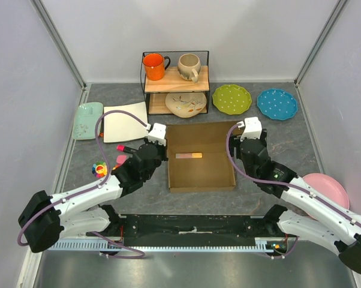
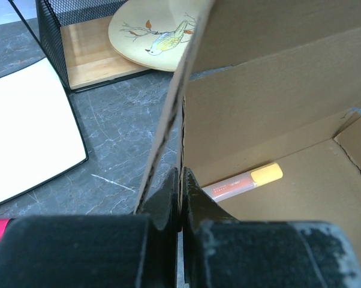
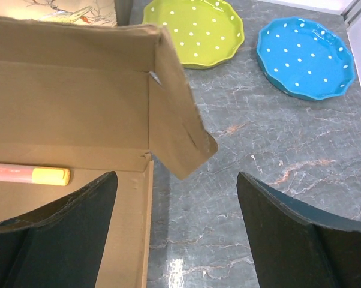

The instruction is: Fold the paper box

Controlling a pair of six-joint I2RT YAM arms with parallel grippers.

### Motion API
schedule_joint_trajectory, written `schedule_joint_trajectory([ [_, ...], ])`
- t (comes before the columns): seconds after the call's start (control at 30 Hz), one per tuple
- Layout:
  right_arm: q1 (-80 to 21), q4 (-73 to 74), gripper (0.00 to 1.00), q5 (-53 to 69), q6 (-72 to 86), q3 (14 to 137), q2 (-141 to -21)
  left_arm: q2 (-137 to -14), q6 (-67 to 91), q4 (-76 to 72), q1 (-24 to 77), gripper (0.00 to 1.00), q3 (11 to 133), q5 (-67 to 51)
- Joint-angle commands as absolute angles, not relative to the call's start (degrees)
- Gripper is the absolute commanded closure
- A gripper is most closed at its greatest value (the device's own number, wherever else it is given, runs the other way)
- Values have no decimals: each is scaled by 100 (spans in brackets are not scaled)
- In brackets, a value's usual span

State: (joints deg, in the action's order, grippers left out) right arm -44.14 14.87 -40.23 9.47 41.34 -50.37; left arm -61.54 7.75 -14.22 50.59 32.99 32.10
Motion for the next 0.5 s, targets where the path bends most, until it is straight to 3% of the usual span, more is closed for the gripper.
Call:
schedule_joint_trajectory([
  [0.0,-4202,906,12,-4078,949,3859,-4825,-6039,562,-1161,4773,98,3480,2427],
  [0.2,-3763,589,12,-3596,1002,3683,-4702,-5950,589,-862,4237,98,3559,1443],
  [0.47,-3454,62,12,-2936,1002,3674,-5080,-6108,580,-861,4087,98,3621,1011],
])
